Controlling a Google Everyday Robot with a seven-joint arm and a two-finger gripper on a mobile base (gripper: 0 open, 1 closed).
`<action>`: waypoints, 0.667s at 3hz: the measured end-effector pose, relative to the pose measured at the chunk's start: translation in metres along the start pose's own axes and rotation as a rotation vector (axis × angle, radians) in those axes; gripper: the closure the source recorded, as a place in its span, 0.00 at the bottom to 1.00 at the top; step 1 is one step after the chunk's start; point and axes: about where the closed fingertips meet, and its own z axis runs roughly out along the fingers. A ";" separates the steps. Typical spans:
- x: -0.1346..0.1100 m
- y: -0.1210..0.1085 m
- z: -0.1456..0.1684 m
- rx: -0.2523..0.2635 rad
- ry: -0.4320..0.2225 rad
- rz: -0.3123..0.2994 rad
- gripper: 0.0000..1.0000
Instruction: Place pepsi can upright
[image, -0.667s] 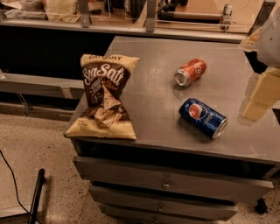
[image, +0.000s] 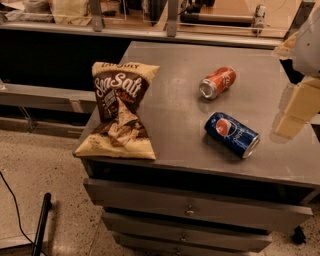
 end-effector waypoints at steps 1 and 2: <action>-0.014 -0.001 0.023 -0.036 0.043 0.017 0.00; -0.045 -0.001 0.072 -0.086 0.178 0.045 0.00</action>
Offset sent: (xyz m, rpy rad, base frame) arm 0.0521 0.0808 -0.0922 -0.2425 0.2358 -0.1476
